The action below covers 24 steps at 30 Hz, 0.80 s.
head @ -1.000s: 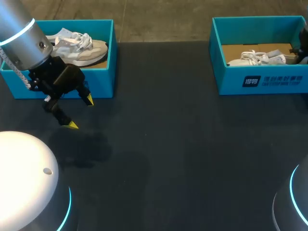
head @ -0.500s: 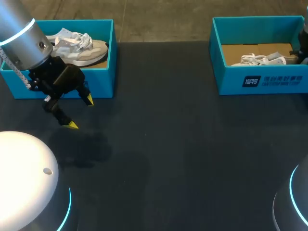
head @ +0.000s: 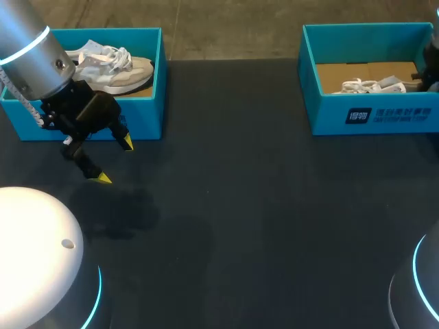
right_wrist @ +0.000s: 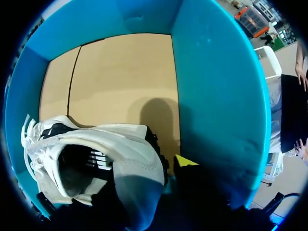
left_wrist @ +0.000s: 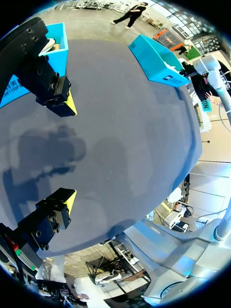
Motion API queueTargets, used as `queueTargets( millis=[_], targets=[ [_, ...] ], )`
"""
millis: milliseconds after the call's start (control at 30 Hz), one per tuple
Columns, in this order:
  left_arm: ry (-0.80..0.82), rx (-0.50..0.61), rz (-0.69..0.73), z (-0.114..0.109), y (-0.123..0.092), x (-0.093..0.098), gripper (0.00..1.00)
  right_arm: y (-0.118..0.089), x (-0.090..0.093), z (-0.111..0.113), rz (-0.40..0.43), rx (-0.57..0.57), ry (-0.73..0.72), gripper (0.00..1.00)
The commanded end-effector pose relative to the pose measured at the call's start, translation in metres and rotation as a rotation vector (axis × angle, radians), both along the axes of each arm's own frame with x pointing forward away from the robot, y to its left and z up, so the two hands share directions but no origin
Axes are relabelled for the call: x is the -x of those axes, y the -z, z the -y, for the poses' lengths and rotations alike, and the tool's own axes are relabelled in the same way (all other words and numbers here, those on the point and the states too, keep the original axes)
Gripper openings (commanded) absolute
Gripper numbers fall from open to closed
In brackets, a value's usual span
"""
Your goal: Take the shoe out of the shoebox, open the shoe tongue, remove and reinsert the insole, then place the shoe into the shoebox
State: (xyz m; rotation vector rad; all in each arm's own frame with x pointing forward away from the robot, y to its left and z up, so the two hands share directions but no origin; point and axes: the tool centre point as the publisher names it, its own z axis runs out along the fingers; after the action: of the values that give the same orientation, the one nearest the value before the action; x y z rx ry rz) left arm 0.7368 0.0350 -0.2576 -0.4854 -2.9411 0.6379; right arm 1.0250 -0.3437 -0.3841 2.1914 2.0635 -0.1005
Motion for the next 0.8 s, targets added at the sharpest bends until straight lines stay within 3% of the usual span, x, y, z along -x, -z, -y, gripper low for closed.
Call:
queueTargets(
  millis=[33, 533, 800],
  targets=[
    [0.000, -0.002, 0.001, 0.000, -0.001, 0.001, 1.00, -0.007, 0.000, 0.000, 0.001, -0.005, 0.000, 1.00],
    [0.000, -0.002, 0.001, 0.000, -0.001, 0.001, 1.00, -0.053, 0.005, -0.010, 0.004, -0.008, 0.006, 1.00],
    [0.000, -0.002, 0.001, 0.000, -0.001, 0.001, 1.00, -0.087, 0.011, -0.020, 0.003, -0.035, 0.004, 1.00]
  ],
)
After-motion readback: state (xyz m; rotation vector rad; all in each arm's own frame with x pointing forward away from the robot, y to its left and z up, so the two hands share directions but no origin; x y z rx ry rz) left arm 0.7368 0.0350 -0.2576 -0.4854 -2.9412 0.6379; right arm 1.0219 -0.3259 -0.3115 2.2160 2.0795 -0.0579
